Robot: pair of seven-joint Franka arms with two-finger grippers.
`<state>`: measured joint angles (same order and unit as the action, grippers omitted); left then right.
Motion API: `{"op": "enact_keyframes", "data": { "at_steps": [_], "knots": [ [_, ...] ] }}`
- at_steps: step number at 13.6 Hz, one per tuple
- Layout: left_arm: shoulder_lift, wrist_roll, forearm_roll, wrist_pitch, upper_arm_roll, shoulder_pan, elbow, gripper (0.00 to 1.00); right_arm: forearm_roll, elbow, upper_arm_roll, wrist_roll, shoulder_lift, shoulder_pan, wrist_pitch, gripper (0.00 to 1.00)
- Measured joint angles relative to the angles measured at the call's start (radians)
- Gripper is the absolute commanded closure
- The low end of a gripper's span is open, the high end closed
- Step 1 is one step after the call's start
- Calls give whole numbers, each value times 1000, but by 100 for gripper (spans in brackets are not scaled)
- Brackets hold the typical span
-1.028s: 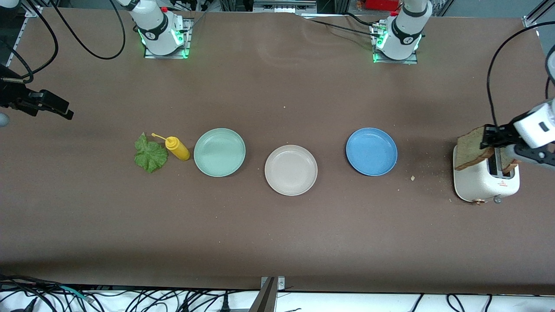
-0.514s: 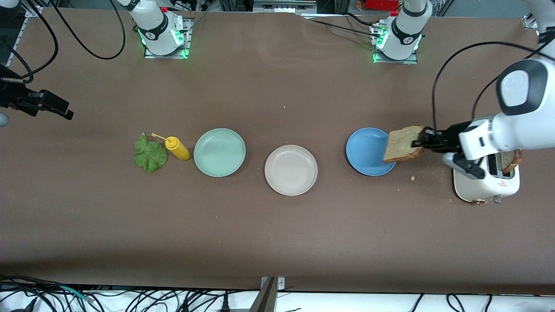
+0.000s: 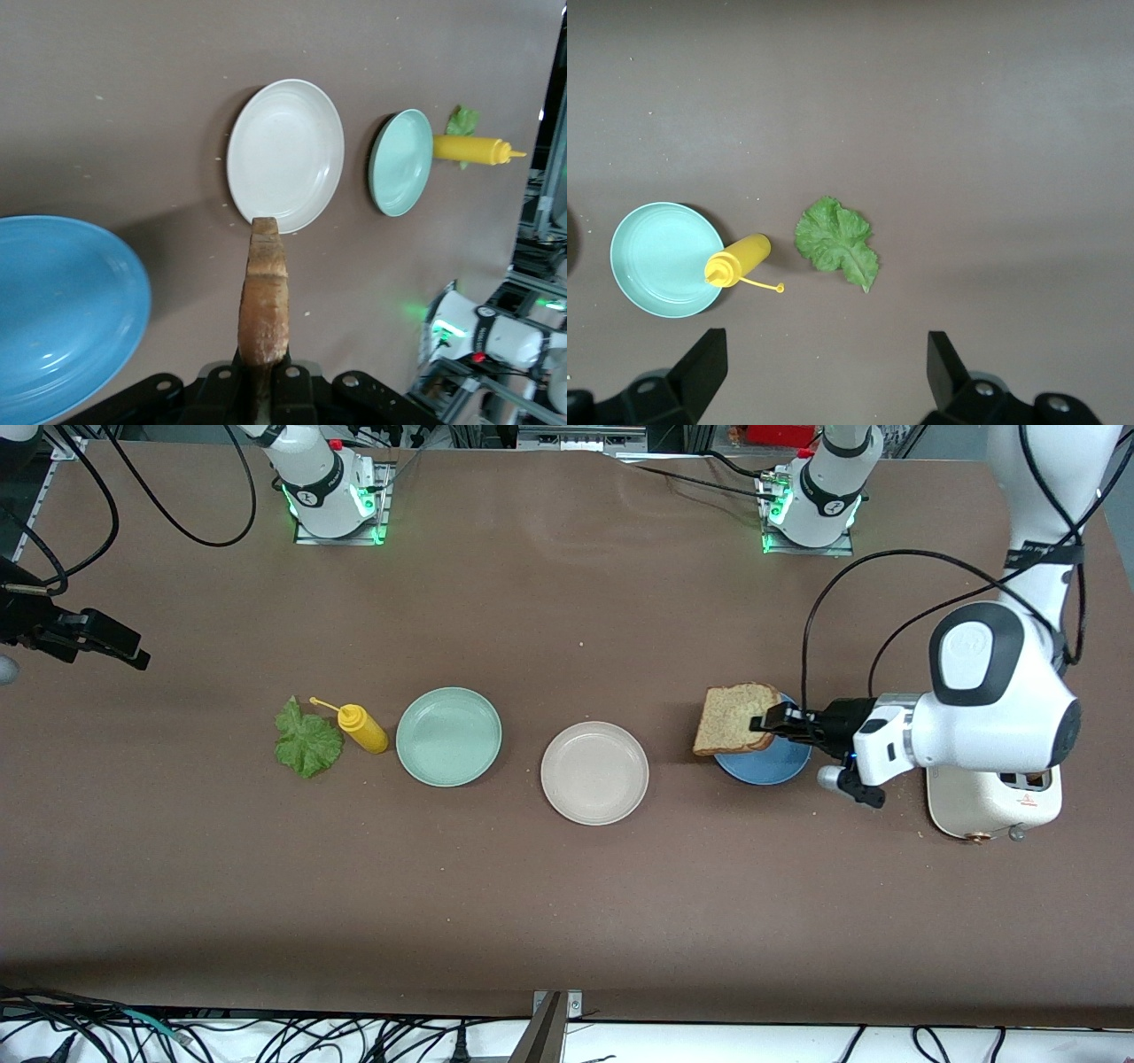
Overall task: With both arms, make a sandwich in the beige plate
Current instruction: 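Carry the bread slice onto the beige plate with the left gripper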
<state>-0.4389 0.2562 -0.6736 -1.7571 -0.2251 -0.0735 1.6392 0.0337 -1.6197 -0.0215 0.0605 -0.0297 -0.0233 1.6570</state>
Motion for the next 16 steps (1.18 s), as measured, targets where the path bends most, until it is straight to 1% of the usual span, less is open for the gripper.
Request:
{"op": "enact_keyframes", "data": {
  "at_steps": [4,7,9,13,16],
  "knots": [
    [-74,-48,-117,-2,0,31,-26,100,0,0,0,0,0,0,0,0],
    [-106,-79,-216,-3,3,32,-28,100,0,0,1,0,0,0,0,0],
    [-123,-90,-256,-9,8,27,-29,100,0,0,1,0,0,1,-1,0],
    [-166,-91,-311,-80,9,36,-30,100,0,0,1,0,0,1,-1,0],
    [-208,-91,-375,-193,3,95,-30,100,0,0,1,0,0,1,-1,0]
  ]
}}
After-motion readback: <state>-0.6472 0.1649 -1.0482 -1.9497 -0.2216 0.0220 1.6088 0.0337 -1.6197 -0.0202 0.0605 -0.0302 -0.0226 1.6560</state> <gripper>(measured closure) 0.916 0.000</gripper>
